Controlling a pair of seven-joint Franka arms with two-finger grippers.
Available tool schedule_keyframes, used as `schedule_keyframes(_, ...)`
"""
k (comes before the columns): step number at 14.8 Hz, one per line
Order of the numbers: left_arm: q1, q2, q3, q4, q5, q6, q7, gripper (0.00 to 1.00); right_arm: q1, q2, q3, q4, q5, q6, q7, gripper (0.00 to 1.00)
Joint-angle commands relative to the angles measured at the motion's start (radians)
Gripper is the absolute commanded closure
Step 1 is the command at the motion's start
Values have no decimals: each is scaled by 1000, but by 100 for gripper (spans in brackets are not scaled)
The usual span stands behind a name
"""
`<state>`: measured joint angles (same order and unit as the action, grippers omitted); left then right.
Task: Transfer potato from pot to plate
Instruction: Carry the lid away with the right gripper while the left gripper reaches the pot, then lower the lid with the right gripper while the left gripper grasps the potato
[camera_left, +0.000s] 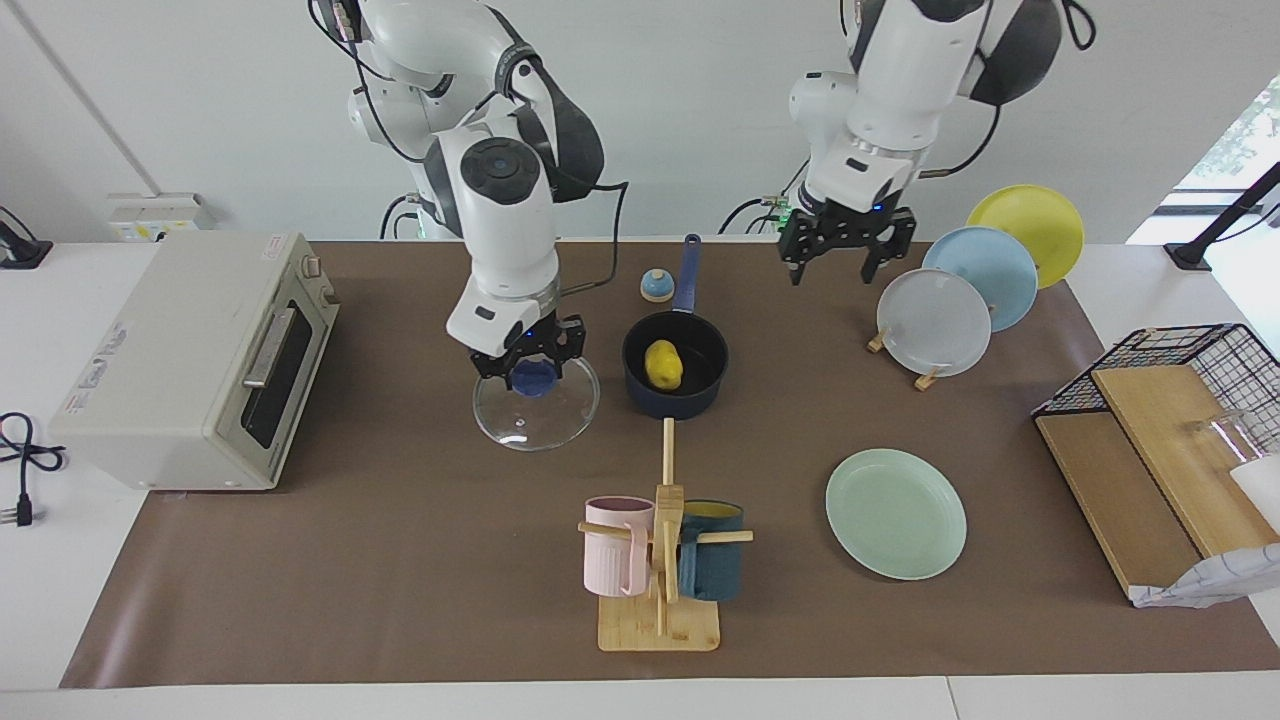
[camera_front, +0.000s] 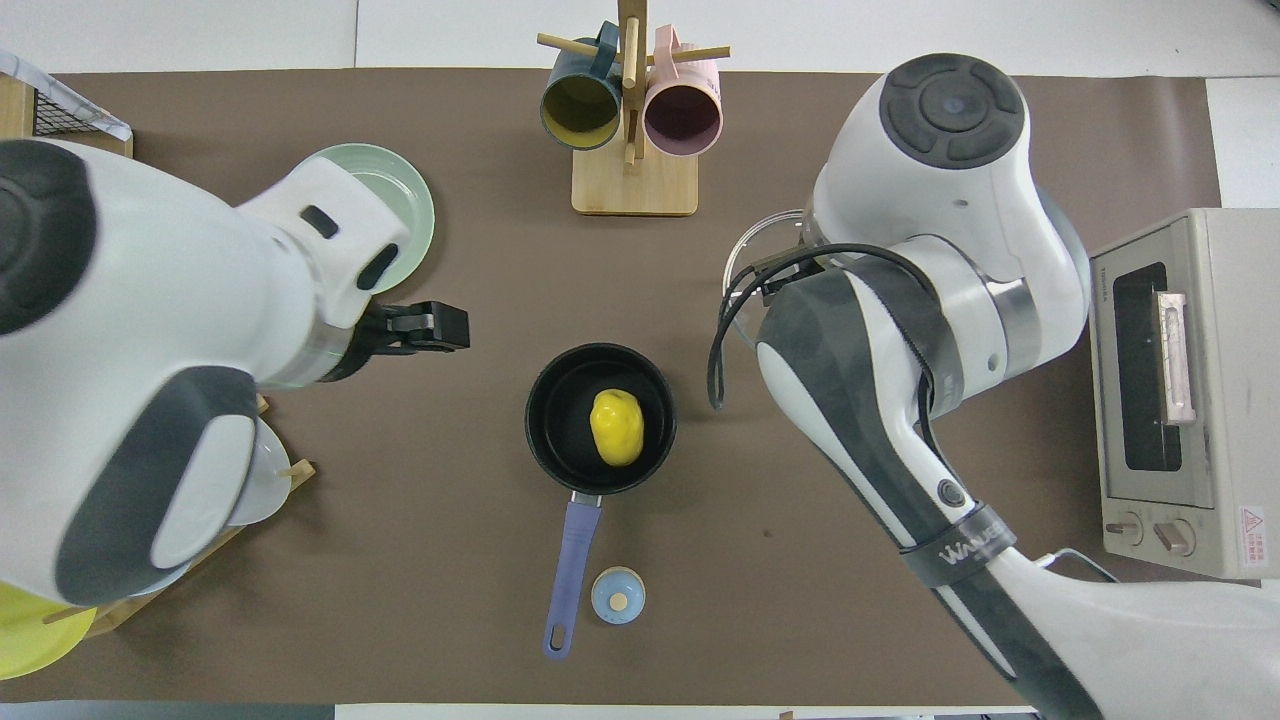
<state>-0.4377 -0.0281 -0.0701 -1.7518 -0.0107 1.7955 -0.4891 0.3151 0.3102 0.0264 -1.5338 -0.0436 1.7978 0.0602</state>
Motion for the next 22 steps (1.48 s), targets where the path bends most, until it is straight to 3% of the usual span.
schedule_keyframes(1,-117,13,19,-147,-8,172,-161,0,-94,-40,13,-77,-1,11,-149,47)
schedule_keyframes(4,-196,129,21,-163,-5,283,-290,0,-178,-83,13,-207,-1,101,-278,47)
schedule_keyframes(9,-231,198,19,-172,-5,355,-417,0,-292,-157,13,-469,-1,368,-451,47)
schedule_keyframes(16,-233,252,19,-229,-5,476,-460,0,-318,-188,12,-606,-1,483,-441,45)
schedule_keyframes(19,-233,283,19,-229,-5,504,-482,0,-332,-184,12,-627,-1,498,-441,37)
schedule_keyframes(21,-233,304,21,-229,-3,535,-497,0,-346,-186,12,-649,-1,534,-448,28)
schedule_keyframes(22,-233,309,21,-229,-2,535,-497,0,-346,-186,13,-651,-1,535,-441,17)
